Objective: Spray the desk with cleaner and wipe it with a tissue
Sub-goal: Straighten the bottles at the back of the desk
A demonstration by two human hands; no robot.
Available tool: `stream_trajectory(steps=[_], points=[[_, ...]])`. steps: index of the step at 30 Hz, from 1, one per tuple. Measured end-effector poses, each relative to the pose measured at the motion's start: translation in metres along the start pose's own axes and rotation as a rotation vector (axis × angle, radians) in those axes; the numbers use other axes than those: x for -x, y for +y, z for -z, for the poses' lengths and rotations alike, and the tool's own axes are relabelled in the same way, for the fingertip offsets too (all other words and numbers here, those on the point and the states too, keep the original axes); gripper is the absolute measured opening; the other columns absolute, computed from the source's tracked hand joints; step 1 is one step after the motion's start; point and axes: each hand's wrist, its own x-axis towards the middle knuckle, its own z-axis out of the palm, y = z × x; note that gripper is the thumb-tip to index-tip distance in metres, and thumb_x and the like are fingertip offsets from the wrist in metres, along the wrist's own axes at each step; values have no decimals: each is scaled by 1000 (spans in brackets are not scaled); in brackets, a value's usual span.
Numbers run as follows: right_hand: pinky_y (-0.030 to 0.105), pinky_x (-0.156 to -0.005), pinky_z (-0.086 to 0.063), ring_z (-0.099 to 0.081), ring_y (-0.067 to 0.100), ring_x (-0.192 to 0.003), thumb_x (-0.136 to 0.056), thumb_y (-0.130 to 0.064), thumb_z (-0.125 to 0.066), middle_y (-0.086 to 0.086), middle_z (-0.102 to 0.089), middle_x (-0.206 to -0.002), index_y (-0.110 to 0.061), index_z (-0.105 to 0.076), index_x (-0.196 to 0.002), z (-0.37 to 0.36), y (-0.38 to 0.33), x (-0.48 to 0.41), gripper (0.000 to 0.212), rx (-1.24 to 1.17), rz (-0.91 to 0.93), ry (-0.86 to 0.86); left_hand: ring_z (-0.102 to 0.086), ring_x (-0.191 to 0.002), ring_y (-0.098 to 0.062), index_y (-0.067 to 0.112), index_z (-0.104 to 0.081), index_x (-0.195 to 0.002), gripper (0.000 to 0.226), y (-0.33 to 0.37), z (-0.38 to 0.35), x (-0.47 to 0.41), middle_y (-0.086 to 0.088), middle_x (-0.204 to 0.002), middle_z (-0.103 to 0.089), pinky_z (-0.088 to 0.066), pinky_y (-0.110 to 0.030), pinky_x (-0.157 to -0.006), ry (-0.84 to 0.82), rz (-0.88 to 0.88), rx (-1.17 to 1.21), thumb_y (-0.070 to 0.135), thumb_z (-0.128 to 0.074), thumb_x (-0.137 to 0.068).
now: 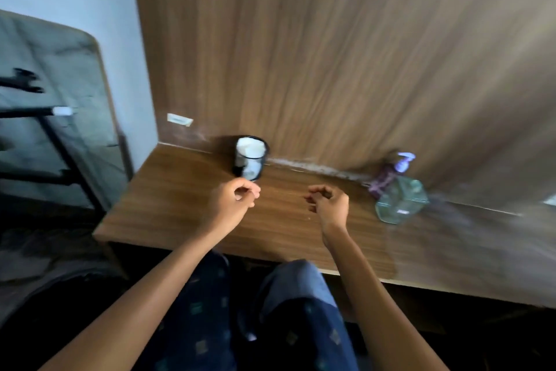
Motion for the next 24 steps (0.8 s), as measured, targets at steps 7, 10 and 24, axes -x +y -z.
stream_trajectory(steps=[7,10,24], points=[[33,-79,-45,-61,30,-93,-80,-3,-58,14,-68,-98,-8,-71,-93,111,36,-62,20,333,39,470,-62,-52,1,27,-62,-70,35,-32,-89,-2,4,-74,-68,-42,-7,-51,-74,13,17,-3,-55,-84],[40,-88,-38,-44,41,-110,-78,-9,-63,21,-51,-123,-8,-63,-112,133,47,-86,34,493,13,582,-63,-53,0,28,-63,-70,34,-38,-91,-8,7,-74,-69,-42,-7,-51,-55,38,-10,-2,-55,-83],[44,-96,-41,-49,35,-118,-74,-25,-73,15,-46,-130,-19,-50,-126,149,66,-127,57,329,-107,547,-63,-57,1,22,-65,-77,24,-42,-83,-16,0,-81,-70,-46,-8,-54,-14,111,55,3,-55,-86]])
